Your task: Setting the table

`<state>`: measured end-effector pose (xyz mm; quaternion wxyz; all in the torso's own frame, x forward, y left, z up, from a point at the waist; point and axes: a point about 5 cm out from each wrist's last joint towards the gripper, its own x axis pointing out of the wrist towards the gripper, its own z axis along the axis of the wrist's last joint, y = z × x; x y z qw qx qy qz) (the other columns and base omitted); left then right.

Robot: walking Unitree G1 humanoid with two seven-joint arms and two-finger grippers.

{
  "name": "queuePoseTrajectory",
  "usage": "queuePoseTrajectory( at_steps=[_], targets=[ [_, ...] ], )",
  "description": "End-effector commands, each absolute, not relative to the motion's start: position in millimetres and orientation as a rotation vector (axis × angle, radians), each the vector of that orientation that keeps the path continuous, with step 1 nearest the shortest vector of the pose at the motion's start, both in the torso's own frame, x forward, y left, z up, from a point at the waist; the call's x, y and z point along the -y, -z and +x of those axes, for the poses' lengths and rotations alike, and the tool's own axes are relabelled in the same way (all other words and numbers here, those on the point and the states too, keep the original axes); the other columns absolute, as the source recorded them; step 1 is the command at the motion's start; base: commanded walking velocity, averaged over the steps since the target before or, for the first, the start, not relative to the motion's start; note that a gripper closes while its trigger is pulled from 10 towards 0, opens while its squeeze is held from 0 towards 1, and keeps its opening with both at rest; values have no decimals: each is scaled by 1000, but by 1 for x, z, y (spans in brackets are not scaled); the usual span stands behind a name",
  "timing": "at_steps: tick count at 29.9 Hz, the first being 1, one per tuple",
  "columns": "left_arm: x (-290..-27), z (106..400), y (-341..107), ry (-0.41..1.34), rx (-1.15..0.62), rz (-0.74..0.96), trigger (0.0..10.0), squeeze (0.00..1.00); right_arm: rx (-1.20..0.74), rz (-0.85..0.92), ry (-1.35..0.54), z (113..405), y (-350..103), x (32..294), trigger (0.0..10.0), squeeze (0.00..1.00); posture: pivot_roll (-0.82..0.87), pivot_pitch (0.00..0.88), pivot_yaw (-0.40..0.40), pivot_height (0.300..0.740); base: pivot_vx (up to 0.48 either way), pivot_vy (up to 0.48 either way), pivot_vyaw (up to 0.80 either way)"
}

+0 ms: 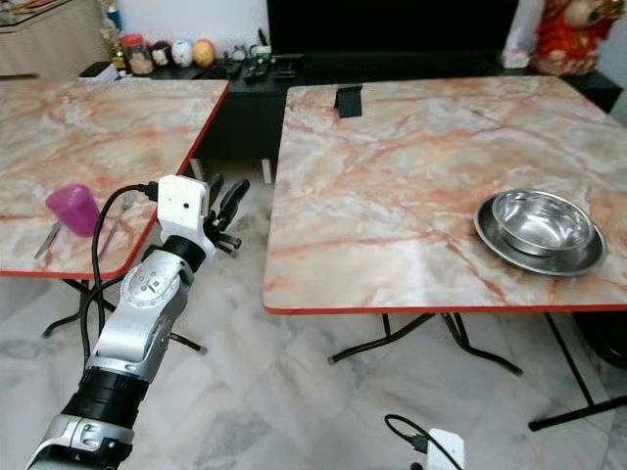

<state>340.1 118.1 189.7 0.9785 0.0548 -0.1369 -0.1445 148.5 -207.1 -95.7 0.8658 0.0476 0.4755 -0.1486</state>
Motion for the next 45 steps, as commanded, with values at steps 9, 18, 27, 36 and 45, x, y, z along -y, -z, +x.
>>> queuePoseTrajectory(
  at_steps=[9, 18, 27, 36, 45],
  targets=[
    [-137, 348, -188, 226, 270, 123, 10000, 0, -973, 135, 315, 157, 93, 200, 10000, 0, 41, 0, 11, 711, 0, 395, 0],
    [-148, 354, -194, 167, 290, 132, 10000, 0, -969, 124, 314, 161, 92, 201, 10000, 0, 103, 0, -52, 711, 0, 395, 0],
    [-149, 354, -196, 156, 303, 128, 10000, 0, -955, 145, 360, 159, 92, 204, 10000, 0, 89, 0, -29, 711, 0, 394, 0],
    [-153, 352, -181, 172, 253, 133, 10000, 0, -985, 185, 424, 139, 100, 200, 10000, 0, 59, 0, -4, 711, 0, 0, 0],
    [-149, 361, -181, 214, 233, 58, 10000, 0, -1003, 185, 438, 123, 105, 196, 10000, 0, 91, 0, -10, 711, 0, 0, 0]
  ],
)
